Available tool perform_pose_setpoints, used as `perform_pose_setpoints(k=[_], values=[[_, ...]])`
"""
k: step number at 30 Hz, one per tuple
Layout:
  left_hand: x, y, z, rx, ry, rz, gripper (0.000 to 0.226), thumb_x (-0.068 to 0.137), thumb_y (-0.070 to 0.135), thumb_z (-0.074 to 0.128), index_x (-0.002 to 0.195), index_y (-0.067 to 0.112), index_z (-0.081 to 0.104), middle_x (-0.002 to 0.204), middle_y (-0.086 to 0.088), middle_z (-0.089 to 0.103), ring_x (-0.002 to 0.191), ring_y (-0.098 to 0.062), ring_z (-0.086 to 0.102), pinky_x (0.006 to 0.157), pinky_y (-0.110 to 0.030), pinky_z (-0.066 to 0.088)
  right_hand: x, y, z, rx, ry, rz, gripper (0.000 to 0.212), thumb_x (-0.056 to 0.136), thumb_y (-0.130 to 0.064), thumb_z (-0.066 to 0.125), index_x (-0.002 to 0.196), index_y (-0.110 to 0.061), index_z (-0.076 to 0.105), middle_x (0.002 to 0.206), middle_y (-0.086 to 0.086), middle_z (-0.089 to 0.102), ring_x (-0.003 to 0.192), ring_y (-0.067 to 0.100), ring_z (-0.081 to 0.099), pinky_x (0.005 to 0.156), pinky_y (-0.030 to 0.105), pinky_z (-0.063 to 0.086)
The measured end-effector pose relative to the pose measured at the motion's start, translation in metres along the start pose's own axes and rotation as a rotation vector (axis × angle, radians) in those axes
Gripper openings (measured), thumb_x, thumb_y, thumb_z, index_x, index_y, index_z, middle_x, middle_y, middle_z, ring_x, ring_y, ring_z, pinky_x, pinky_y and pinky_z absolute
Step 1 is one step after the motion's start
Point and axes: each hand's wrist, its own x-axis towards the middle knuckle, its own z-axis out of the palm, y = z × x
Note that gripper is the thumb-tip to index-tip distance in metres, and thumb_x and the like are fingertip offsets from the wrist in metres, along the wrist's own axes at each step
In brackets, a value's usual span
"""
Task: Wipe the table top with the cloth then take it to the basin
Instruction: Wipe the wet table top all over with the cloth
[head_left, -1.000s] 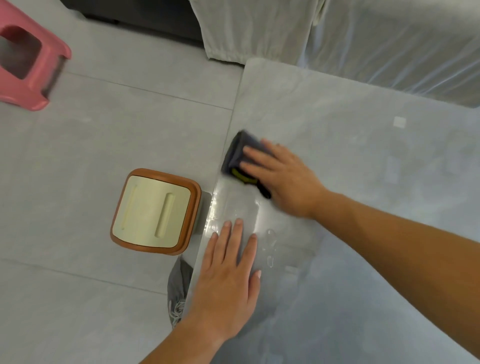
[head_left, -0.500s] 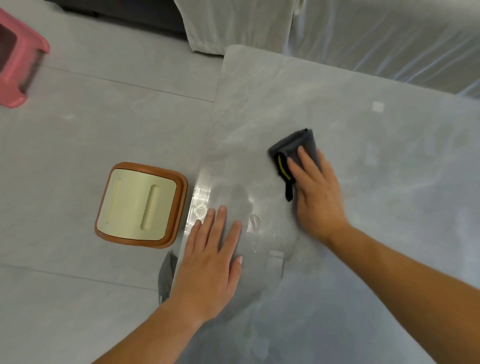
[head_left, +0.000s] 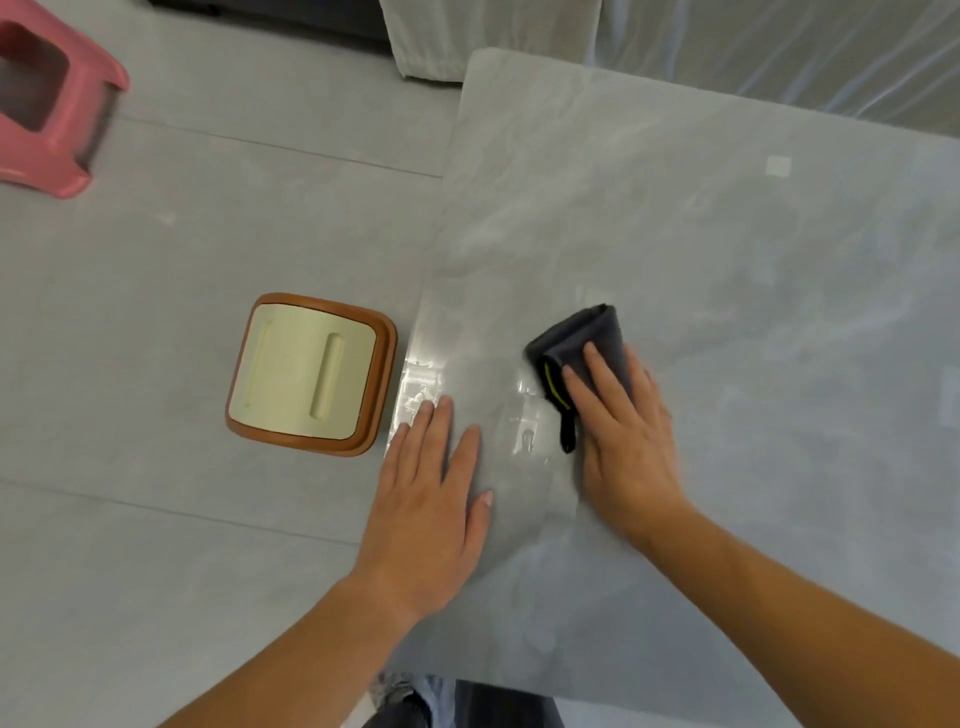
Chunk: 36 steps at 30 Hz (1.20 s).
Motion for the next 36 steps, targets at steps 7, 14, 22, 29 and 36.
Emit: perform_pose_setpoints(k=[7,14,22,29,36], values=[[-0.041,-0.005,0.018,-0.021,0.002,0.004,0.063,0.102,0.045,0.030,0.155,0.012,0.024,0.166,-0.018,0.007,0.154,-0.031,-0.001,0.121,-0.049,0.009,-0.022,-0.022,0.008,-0.037,-0.090,-0.196,0.059,0.089,-0.013,0.044,0.148,-0.018,0.048,0.161,0.004,0.032,0.149,0.041,0.023,0.117,0.060,0.024],[-0.049,-0.007,0.018,-0.057,0.023,-0.013,0.061,0.103,0.047,0.023,0.155,0.016,0.019,0.167,-0.014,0.003,0.154,-0.027,-0.006,0.123,-0.047,0.007,0.096,-0.064,0.031,-0.053,-0.022,-0.094,0.058,0.095,-0.015,0.044,0.152,-0.025,0.038,0.164,0.002,0.027,0.151,0.037,0.013,0.121,0.057,0.016],[-0.077,-0.006,0.026,-0.076,-0.008,0.025,0.063,0.102,0.047,0.024,0.156,0.013,0.022,0.167,-0.016,0.002,0.154,-0.029,-0.006,0.123,-0.049,0.013,0.052,-0.041,0.024,-0.135,-0.186,-0.568,0.054,0.095,-0.017,0.043,0.148,-0.021,0.047,0.159,0.003,0.037,0.149,0.039,0.025,0.116,0.059,0.027],[-0.091,-0.010,0.032,-0.119,0.026,-0.015,0.063,0.101,0.046,0.028,0.154,0.012,0.025,0.166,-0.017,0.007,0.154,-0.028,-0.003,0.123,-0.048,0.011,0.008,-0.099,0.051,-0.006,-0.083,-0.296,0.054,0.095,-0.016,0.049,0.148,-0.023,0.047,0.160,0.003,0.035,0.151,0.037,0.018,0.120,0.058,0.017],[-0.111,-0.007,0.040,-0.086,-0.026,-0.008,0.068,0.102,0.050,0.018,0.158,0.012,0.011,0.167,-0.017,-0.006,0.153,-0.029,-0.011,0.123,-0.049,0.010,0.008,-0.056,0.023,-0.015,-0.084,-0.262,0.050,0.094,-0.013,0.041,0.143,-0.014,0.054,0.155,0.009,0.042,0.147,0.043,0.028,0.112,0.062,0.028]])
